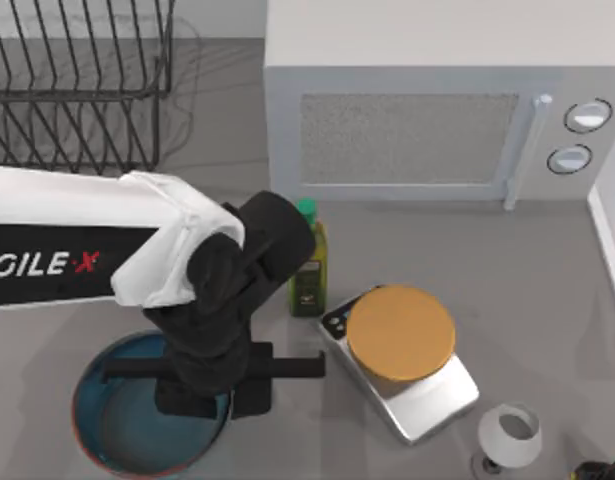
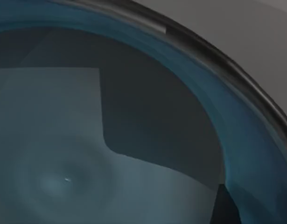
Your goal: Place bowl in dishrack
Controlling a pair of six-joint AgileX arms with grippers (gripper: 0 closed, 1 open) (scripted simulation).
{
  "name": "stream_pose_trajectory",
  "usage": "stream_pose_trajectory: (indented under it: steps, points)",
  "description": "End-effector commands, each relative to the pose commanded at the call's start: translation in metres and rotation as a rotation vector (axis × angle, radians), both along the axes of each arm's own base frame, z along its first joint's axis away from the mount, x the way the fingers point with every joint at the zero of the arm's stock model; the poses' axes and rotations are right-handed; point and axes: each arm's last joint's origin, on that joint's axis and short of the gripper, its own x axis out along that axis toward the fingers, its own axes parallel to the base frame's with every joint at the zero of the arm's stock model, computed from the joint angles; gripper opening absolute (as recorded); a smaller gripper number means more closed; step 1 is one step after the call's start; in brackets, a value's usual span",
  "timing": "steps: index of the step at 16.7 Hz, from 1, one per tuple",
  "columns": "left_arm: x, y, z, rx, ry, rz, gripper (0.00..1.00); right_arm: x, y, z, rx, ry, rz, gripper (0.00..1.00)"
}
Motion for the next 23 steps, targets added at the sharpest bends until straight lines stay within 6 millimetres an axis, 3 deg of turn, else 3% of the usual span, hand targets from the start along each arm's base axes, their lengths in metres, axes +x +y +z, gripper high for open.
stream_pose_trajectory:
  steps: [7, 10, 15, 20, 23]
  points:
    - [0.0, 0.0, 0.001, -0.002, -0.001, 0.0, 0.0, 0.0, 0.0, 0.0, 0.0, 0.0, 0.0, 1.0]
    - [0.005, -0.007, 0.017, -0.002, -0.003, -0.003, 0.0, 0.0, 0.0, 0.0, 0.0, 0.0, 0.0, 1.0]
    - [0.015, -0.017, 0.089, 0.014, 0.014, -0.002, 0.0, 0.0, 0.0, 0.0, 0.0, 0.0, 0.0, 1.0]
    - [0.007, -0.008, 0.172, 0.019, 0.021, -0.001, 0.0, 0.0, 0.0, 0.0, 0.0, 0.0, 0.0, 1.0]
    - [0.0, 0.0, 0.199, 0.0, 0.0, 0.0, 0.0, 0.0, 0.0, 0.0, 0.0, 0.0, 0.0, 1.0]
